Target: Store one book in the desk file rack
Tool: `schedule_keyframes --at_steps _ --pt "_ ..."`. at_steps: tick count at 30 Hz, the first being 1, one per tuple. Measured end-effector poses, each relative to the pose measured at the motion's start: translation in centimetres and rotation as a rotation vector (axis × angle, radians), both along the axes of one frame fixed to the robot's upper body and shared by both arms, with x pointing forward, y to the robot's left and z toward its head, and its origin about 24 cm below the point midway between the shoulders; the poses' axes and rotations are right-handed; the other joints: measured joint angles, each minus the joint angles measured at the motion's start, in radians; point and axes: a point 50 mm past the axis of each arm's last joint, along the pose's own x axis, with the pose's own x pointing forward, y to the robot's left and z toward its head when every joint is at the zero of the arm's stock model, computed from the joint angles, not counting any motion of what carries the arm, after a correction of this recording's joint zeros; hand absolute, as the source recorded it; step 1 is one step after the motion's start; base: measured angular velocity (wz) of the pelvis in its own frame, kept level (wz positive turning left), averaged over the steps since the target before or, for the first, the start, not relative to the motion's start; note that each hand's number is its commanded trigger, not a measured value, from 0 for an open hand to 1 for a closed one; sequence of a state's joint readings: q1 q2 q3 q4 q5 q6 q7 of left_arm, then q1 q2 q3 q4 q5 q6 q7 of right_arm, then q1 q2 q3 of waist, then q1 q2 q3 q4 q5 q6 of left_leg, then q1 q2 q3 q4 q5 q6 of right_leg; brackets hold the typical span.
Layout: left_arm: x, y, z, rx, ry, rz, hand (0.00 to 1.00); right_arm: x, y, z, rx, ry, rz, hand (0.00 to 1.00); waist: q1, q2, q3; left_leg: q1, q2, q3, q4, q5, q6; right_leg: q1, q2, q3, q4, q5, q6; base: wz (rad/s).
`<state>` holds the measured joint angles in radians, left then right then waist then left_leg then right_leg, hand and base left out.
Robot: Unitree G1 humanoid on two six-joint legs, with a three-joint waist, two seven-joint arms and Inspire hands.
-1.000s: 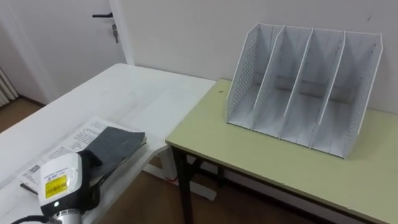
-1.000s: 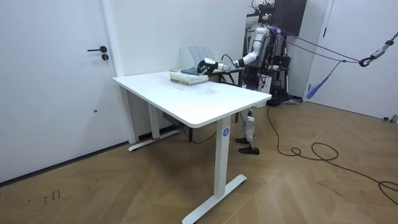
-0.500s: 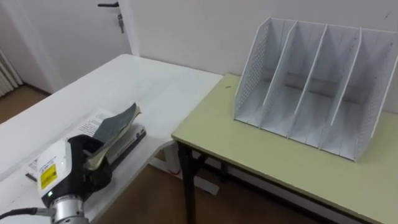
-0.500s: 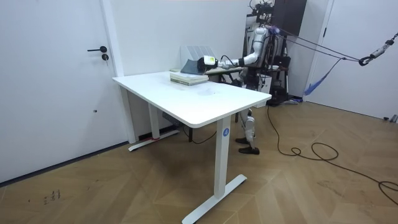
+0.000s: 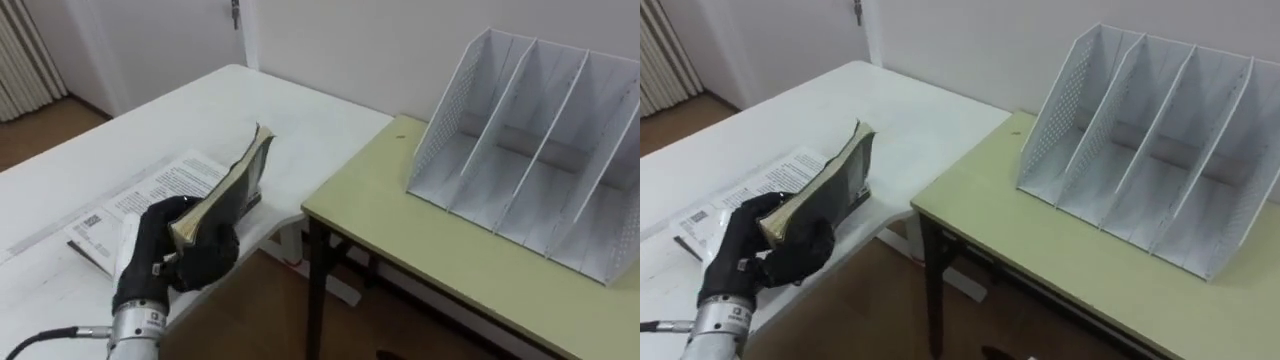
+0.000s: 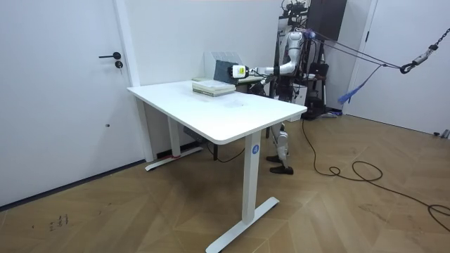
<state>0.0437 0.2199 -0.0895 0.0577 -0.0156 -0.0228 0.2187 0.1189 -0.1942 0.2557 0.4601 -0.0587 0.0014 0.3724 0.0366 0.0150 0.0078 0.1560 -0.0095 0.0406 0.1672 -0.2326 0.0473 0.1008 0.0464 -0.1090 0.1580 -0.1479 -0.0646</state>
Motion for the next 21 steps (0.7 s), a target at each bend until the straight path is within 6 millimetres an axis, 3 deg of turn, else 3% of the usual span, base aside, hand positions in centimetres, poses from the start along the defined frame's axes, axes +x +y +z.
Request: schedule_keyframes --at_steps 3,8,17,21 --pt "0.2 -0.5 1.2 -0.133 -0.038 -0.059 1.0 1.0 0.9 1.7 0.032 -0.075 0.068 0.0 0.001 0.011 0.0062 -0.009 -0.001 0.0 0.003 0.0 0.001 -0.013 -0.001 0.002 0.011 0.0 0.0 0.0" --pt "-0.2 -1.3 2.3 -0.325 -0.1 -0.184 1.0 1.5 1.6 3.1 0.084 -0.136 0.142 0.0 0.003 0.019 0.0015 -0.001 0.0 0.008 0.002 0.001 0.002 -0.015 -0.001 0.008 0.014 -0.001 0.0 -0.04" --pt "-0.8 -1.0 2.2 -0.611 -0.109 -0.348 1.0 2.6 0.8 5.5 0.333 -0.189 0.073 0.0 0.022 0.006 0.007 -0.005 -0.001 0.015 0.004 0.002 0.003 -0.032 -0.002 0.022 0.032 -0.003 0.0 -0.05" --pt "-1.4 -0.5 2.0 -0.751 -0.115 -0.425 1.0 3.2 0.4 7.3 0.548 -0.233 0.014 0.0 0.023 -0.006 0.0025 -0.005 0.0 0.013 0.006 0.002 0.003 -0.03 -0.002 0.021 0.032 -0.004 0.0 0.0"
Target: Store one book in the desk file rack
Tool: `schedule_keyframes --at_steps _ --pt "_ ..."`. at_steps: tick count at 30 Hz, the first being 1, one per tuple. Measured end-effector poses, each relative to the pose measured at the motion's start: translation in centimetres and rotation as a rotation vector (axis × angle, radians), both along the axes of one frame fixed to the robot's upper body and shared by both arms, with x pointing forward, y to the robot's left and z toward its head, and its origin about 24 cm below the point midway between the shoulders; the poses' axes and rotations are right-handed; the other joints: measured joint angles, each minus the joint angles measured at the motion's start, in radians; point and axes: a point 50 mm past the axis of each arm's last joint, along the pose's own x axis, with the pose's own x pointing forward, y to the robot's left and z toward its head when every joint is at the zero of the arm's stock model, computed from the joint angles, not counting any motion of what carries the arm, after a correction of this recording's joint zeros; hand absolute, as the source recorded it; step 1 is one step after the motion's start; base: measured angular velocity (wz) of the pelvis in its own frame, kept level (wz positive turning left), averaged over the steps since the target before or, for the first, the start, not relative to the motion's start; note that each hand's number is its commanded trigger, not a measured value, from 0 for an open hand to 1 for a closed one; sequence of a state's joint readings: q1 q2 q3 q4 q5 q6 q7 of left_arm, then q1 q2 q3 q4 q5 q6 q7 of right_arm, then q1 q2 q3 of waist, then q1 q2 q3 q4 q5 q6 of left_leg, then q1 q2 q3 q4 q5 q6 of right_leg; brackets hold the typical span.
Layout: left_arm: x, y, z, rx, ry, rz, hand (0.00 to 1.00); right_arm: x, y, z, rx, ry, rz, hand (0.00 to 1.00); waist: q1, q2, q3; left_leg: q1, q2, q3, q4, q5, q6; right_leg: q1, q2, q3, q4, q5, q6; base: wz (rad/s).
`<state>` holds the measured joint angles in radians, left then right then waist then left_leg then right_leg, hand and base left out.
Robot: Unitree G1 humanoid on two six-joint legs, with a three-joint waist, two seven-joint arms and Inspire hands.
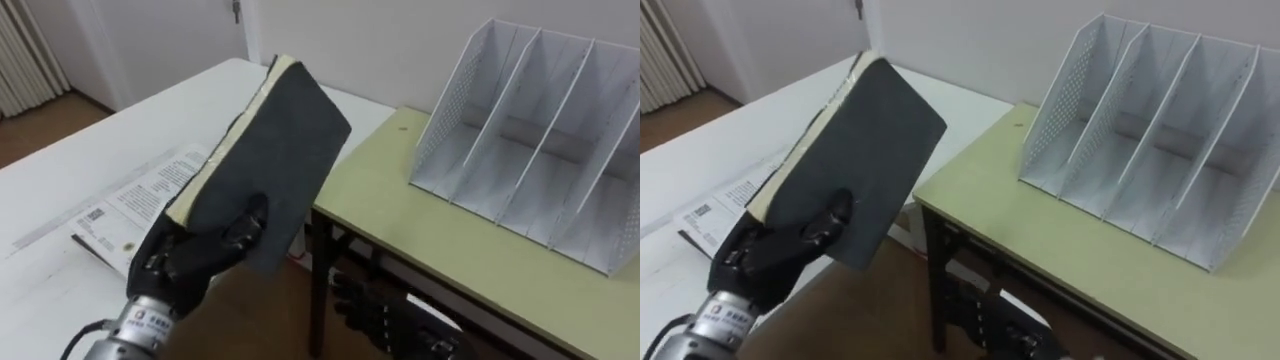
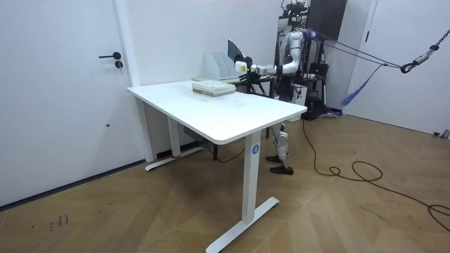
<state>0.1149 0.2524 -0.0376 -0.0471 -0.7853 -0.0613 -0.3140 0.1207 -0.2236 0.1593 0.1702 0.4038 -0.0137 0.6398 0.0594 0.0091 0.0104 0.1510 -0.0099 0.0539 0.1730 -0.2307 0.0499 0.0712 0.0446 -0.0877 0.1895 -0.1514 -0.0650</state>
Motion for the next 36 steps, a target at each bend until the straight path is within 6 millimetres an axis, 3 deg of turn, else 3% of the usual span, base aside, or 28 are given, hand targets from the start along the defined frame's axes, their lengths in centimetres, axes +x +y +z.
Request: schedule_keyframes --at_steps 4,7,11,18,25,36 --pt "-0.3 -0.1 -0.6 -0.119 0.025 -0.07 1.0 0.3 -0.3 0.6 0.163 0.017 -0.045 0.0 -0.001 0.001 0.0008 -0.001 -0.002 -0.002 0.01 0.0 0.0 0.006 -0.004 -0.006 -0.001 0.0 0.0 0.04" --pt "-0.5 0.1 -1.2 -0.169 0.047 -0.121 1.0 0.5 -0.9 1.0 0.317 0.034 -0.092 0.0 -0.002 0.01 0.0063 -0.006 -0.002 -0.003 0.017 0.0 0.0 0.005 -0.005 -0.007 0.003 0.0 0.0 0.0" --pt "-0.6 -0.1 -1.2 -0.198 0.055 -0.163 1.0 0.6 -0.7 1.6 0.497 0.053 -0.127 0.0 0.0 0.015 0.0057 -0.019 -0.002 -0.002 0.019 0.0 0.0 -0.009 -0.005 -0.005 0.016 -0.002 -0.001 0.0" --pt "-0.8 -0.8 -1.5 -0.233 0.087 -0.249 1.0 1.0 -0.2 4.5 0.825 0.013 -0.116 0.0 -0.005 0.036 -0.0099 -0.019 -0.002 0.006 0.028 0.0 0.0 -0.018 -0.006 0.0 0.029 -0.003 -0.001 -0.02" --pt "-0.9 -1.4 -1.5 -0.262 0.09 -0.353 1.0 0.8 0.1 5.8 0.948 0.034 -0.083 0.0 -0.008 0.039 -0.0114 -0.013 -0.001 0.025 0.03 -0.002 0.002 -0.02 -0.006 0.012 0.05 -0.008 -0.001 -0.04" --pt "-1.2 -1.7 -1.3 -0.321 0.087 -0.457 1.0 0.3 0.4 7.8 0.936 0.002 -0.014 0.0 0.001 0.047 -0.0181 -0.009 -0.002 0.028 0.032 -0.004 0.003 -0.027 -0.005 0.025 0.077 -0.023 -0.003 0.0"
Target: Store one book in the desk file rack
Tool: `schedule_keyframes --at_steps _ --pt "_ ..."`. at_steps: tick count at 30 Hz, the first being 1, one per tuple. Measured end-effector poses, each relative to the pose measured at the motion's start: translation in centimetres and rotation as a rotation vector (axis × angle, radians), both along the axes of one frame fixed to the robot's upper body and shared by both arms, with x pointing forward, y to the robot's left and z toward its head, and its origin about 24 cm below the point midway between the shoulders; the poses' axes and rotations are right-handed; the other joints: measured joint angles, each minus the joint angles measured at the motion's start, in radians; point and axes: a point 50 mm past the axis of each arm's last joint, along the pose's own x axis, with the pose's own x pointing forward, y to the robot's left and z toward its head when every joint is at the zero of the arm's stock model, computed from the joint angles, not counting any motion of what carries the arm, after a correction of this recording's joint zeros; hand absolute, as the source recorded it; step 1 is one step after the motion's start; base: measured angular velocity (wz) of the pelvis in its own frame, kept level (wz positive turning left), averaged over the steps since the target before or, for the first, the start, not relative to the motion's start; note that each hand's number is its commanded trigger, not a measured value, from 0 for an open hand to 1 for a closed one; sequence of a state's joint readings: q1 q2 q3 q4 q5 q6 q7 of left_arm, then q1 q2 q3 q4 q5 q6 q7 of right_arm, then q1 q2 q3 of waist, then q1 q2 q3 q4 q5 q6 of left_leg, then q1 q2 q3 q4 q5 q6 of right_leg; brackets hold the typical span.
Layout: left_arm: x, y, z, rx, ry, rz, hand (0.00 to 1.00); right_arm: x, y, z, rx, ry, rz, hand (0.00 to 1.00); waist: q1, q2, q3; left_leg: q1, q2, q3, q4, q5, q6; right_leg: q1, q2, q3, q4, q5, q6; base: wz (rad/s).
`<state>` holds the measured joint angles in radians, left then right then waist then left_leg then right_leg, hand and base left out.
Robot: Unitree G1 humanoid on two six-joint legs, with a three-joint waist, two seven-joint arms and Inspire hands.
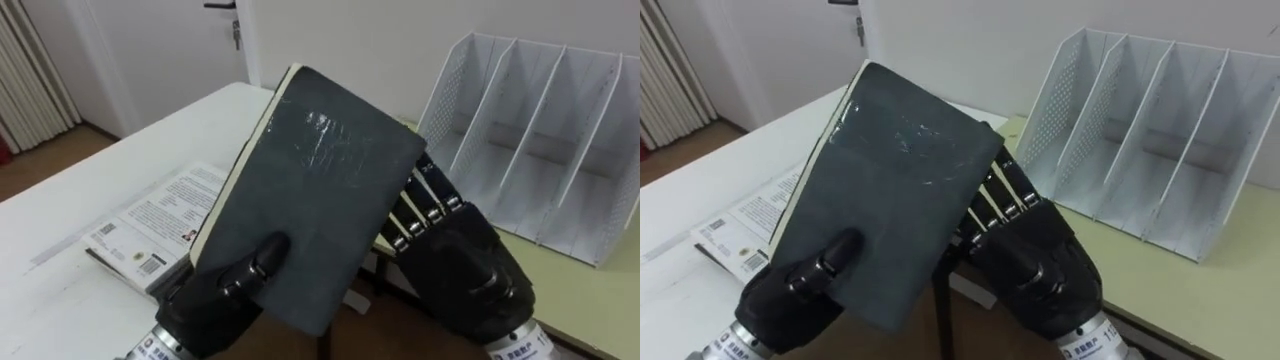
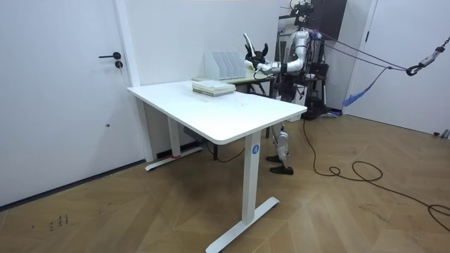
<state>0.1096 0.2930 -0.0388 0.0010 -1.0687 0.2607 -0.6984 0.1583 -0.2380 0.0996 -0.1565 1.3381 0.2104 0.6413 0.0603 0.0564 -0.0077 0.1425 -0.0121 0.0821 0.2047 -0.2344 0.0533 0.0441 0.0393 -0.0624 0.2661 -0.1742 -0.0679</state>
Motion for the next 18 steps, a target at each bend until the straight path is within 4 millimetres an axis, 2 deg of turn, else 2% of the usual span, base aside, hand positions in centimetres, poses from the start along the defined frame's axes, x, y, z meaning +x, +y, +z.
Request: schedule_keyframes --at_steps 5,11,14,15,16,17,18 --pt "-0.1 0.2 0.1 0.015 -0.005 -0.038 1.0 -0.2 0.9 -0.2 -0.002 0.02 0.035 0.0 0.007 0.009 -0.0045 0.004 0.001 0.013 0.001 0.001 0.0 -0.007 0.001 0.011 0.01 -0.002 -0.002 -0.07" --pt "0.2 0.6 0.4 0.087 0.017 -0.109 1.0 -1.4 1.9 -1.4 -0.026 0.092 0.118 0.0 0.001 0.009 0.0001 0.0 0.0 0.014 -0.001 0.0 0.0 -0.011 0.0 0.011 0.008 -0.003 -0.001 0.0" --pt "0.2 0.8 0.4 0.125 0.025 -0.138 1.0 -1.9 1.6 -1.9 -0.061 0.121 0.141 0.0 0.001 0.009 0.0027 -0.009 0.0 0.014 0.0 -0.001 0.001 -0.019 0.0 0.01 0.009 -0.003 0.0 0.0" --pt "0.1 0.9 0.4 0.141 0.03 -0.148 1.0 -2.1 1.6 -2.1 -0.065 0.129 0.144 0.24 0.001 0.009 0.0039 -0.015 0.0 0.015 0.001 0.0 0.001 -0.026 0.0 0.01 0.009 -0.003 -0.001 0.0" --pt "0.1 0.9 0.4 0.148 0.033 -0.152 1.0 -2.2 1.5 -2.3 -0.065 0.134 0.144 0.55 0.0 0.009 0.0049 -0.016 0.0 0.015 0.002 0.0 0.001 -0.026 0.0 0.008 0.009 -0.002 -0.001 0.0" --pt "0.0 0.9 0.2 0.162 0.04 -0.162 1.0 -2.4 1.4 -2.6 -0.063 0.145 0.144 0.78 -0.001 0.009 0.0055 -0.017 0.0 0.015 0.002 -0.001 0.0 -0.027 0.0 0.007 0.007 -0.002 -0.001 0.0" --pt "0.0 0.9 0.2 0.174 0.043 -0.168 1.0 -2.6 1.3 -2.9 -0.062 0.152 0.145 0.89 -0.001 0.009 0.0056 -0.019 0.0 0.015 0.002 -0.001 0.0 -0.028 0.0 0.006 0.006 -0.003 -0.001 0.0"
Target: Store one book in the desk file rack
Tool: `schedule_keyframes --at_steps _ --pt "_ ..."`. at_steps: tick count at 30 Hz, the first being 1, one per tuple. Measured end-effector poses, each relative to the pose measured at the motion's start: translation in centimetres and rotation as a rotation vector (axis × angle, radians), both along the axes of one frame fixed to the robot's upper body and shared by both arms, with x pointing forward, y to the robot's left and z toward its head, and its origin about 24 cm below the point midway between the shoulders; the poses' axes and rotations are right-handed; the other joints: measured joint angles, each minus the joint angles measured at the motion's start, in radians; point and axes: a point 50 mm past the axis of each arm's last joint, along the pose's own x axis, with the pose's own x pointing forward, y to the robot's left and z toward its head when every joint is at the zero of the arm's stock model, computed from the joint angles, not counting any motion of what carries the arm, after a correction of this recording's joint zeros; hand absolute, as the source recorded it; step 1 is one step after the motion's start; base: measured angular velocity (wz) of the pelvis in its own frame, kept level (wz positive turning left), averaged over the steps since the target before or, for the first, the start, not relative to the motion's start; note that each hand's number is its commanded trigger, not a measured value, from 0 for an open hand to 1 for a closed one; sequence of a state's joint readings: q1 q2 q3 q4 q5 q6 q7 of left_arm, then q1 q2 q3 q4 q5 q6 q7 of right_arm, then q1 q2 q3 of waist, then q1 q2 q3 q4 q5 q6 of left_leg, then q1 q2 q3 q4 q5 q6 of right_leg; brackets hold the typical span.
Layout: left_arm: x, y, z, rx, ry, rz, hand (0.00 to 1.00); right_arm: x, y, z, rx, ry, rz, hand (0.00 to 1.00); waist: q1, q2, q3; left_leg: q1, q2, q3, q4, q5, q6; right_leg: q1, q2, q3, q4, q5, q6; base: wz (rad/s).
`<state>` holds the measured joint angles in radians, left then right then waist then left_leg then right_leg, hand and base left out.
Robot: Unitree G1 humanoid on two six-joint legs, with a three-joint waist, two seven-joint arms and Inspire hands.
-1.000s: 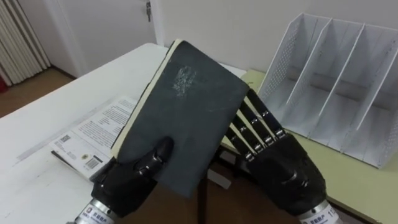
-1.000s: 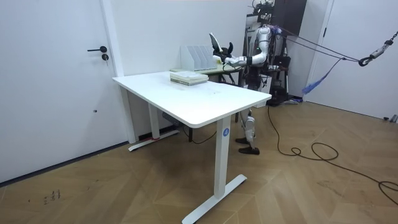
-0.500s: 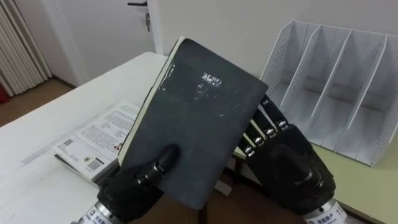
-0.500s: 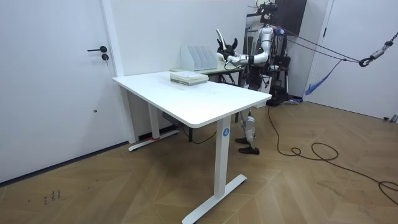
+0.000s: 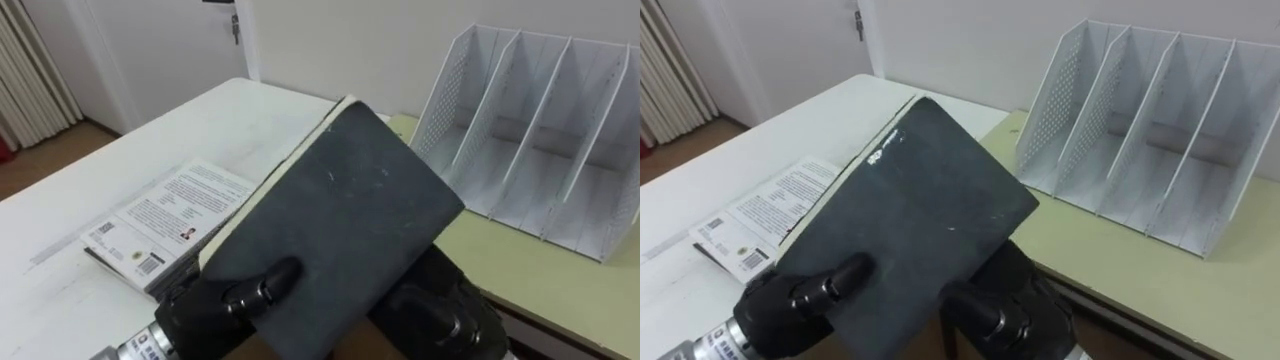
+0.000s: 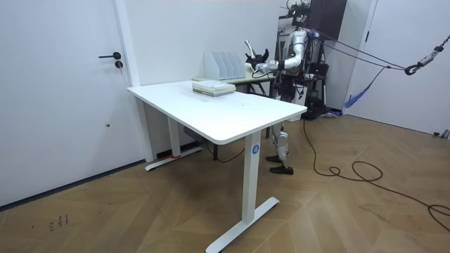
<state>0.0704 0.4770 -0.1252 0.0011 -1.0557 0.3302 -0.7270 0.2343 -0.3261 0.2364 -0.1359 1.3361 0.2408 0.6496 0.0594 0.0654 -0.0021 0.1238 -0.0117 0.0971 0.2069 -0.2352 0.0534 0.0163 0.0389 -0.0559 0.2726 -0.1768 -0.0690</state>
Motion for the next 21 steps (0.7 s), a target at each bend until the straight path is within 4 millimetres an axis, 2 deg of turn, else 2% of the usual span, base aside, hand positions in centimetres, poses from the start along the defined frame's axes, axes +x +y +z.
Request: schedule_keyframes --at_steps 1,6,10,15,21 --pt "0.0 0.1 0.0 0.006 0.001 -0.002 1.0 0.0 0.0 -0.1 0.001 0.005 0.002 1.0 -0.001 0.0 0.0 -0.002 0.0 0.0 0.0 0.0 0.0 -0.002 0.0 -0.001 0.0 0.0 0.0 0.0" --pt "-0.3 -0.4 -0.2 0.014 0.012 -0.049 1.0 -0.2 -0.6 -1.2 -0.036 0.049 -0.006 1.0 0.0 -0.001 -0.0005 -0.014 -0.001 0.0 0.0 0.0 0.0 -0.014 -0.002 -0.001 0.001 0.0 0.0 0.0" --pt "-0.4 -0.6 -0.2 0.01 0.005 -0.077 1.0 -0.4 -0.4 -1.6 -0.035 0.067 0.003 1.0 0.001 -0.001 -0.0004 -0.013 0.0 0.002 0.0 0.0 0.0 -0.019 -0.001 -0.001 0.002 0.0 0.0 0.0" --pt "-0.8 -1.1 0.1 0.017 -0.008 -0.138 1.0 -0.6 -0.1 -1.8 -0.011 0.085 0.012 1.0 0.002 -0.004 0.0019 -0.014 0.0 0.007 0.0 0.0 0.0 -0.021 -0.002 0.001 0.002 -0.002 0.001 0.0" --pt "-0.9 -1.3 0.1 0.02 -0.008 -0.151 1.0 -0.7 0.0 -1.8 -0.01 0.085 0.014 1.0 0.003 -0.004 0.0011 -0.016 0.0 0.009 -0.001 0.0 0.0 -0.024 -0.002 0.001 0.008 -0.002 0.001 0.0"
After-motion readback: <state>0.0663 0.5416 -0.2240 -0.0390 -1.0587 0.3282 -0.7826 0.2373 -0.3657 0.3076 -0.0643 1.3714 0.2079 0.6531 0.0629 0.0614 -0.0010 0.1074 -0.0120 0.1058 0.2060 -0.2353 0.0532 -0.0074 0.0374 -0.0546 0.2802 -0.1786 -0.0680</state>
